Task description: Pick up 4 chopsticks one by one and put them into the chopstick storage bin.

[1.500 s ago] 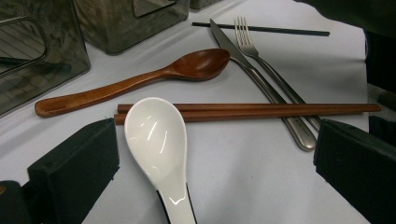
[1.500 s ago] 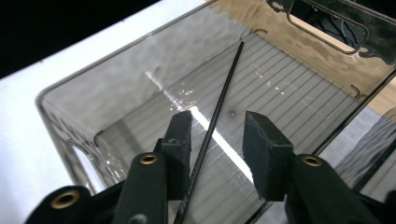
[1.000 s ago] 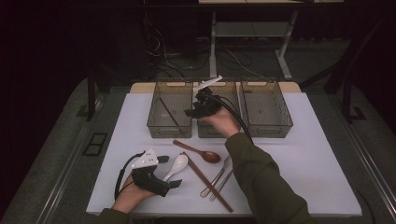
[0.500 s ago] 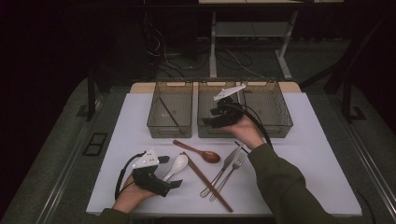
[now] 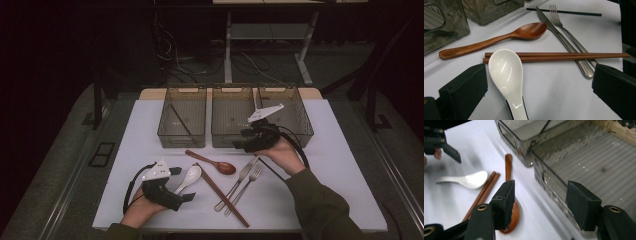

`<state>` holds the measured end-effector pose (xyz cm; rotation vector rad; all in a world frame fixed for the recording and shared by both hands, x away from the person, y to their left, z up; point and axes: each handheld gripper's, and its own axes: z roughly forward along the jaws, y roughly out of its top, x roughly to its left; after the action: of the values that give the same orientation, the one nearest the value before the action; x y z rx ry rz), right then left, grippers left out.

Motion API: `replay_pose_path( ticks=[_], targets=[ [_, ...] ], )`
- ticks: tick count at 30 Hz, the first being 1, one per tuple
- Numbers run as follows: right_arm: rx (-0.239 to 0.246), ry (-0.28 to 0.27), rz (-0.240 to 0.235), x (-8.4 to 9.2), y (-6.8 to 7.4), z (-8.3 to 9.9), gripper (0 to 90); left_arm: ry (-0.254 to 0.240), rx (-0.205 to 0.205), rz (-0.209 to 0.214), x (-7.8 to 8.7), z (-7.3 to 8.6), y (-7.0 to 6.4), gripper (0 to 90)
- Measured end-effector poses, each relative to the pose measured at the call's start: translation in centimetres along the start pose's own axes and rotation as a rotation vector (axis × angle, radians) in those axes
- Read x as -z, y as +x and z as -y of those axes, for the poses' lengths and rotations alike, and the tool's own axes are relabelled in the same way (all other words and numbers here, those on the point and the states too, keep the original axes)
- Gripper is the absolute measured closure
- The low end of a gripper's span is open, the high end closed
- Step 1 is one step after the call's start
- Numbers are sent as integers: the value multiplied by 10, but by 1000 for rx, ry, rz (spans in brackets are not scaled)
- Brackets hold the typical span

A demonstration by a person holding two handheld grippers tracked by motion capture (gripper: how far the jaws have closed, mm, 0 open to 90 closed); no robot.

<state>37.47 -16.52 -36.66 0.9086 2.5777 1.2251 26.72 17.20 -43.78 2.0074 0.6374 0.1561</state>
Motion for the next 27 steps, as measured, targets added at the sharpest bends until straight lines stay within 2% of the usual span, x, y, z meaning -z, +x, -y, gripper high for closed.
replay_pose_path(
  ticks=[5, 9, 12, 18, 24, 27],
  targets=[
    [-6, 5, -8, 10, 0, 18, 407, -1, 5, 0, 0, 0, 0, 0],
    [-19, -24, -4, 21, 1, 32, 434, -1, 3, -1, 0, 0, 0, 0],
    [-11, -26, 36, 29, 3, 41, 455, 0, 3, -1, 0, 0, 0, 0],
    [-26, -28, 59, 45, 3, 62, 509, 1, -1, -3, 0, -1, 0, 0],
    [-52, -56, 85, 61, 1, 83, 590, -4, 2, 0, 0, -1, -1, 0],
    [-56, -43, 88, 66, 0, 94, 633, -5, 3, -1, 0, -1, -1, 0]
  ],
)
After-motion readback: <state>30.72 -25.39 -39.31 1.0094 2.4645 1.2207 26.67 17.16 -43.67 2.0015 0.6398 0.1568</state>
